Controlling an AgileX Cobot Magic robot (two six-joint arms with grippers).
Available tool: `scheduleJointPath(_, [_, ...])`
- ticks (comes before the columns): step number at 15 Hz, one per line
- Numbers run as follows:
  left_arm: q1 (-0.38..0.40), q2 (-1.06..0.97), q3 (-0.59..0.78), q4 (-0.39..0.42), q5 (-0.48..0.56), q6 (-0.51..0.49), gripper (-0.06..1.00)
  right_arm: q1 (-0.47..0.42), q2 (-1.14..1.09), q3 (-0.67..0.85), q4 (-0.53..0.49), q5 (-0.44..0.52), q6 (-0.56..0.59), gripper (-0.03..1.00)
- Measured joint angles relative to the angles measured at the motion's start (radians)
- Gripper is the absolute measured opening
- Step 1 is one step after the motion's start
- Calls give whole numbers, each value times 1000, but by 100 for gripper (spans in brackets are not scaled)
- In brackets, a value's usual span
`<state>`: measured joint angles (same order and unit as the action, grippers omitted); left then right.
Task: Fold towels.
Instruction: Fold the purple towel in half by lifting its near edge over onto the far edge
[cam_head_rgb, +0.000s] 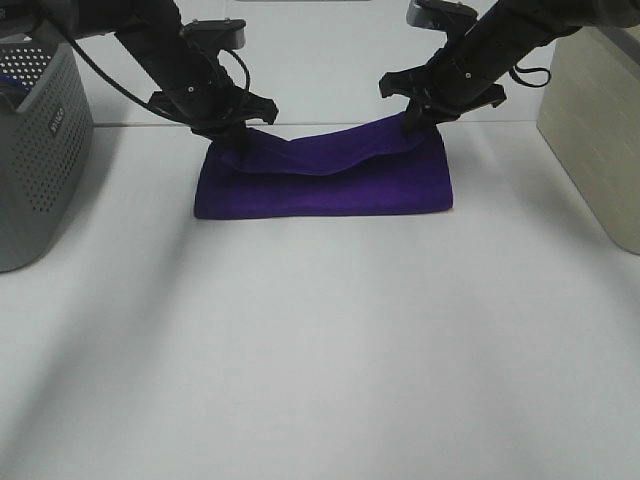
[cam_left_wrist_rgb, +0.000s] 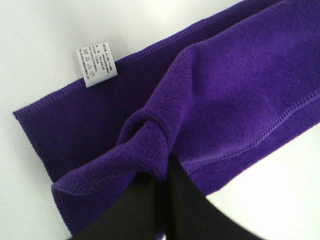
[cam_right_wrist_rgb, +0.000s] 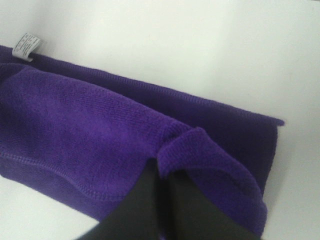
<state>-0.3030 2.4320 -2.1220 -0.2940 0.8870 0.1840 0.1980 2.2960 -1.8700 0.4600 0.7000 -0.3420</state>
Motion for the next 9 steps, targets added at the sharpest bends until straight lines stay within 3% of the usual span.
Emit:
scheduleJointPath(6, [0,57,-32,38,-5,12,0,0,56,-80,-111,36,67,3])
scheduleJointPath(8, [0,57,-33,47,-34,12,1,0,56,-80,-134,51,87,8])
scheduleJointPath(9, [0,57,-33,50,-41,12,6,0,56,-80,-136,53,94,17])
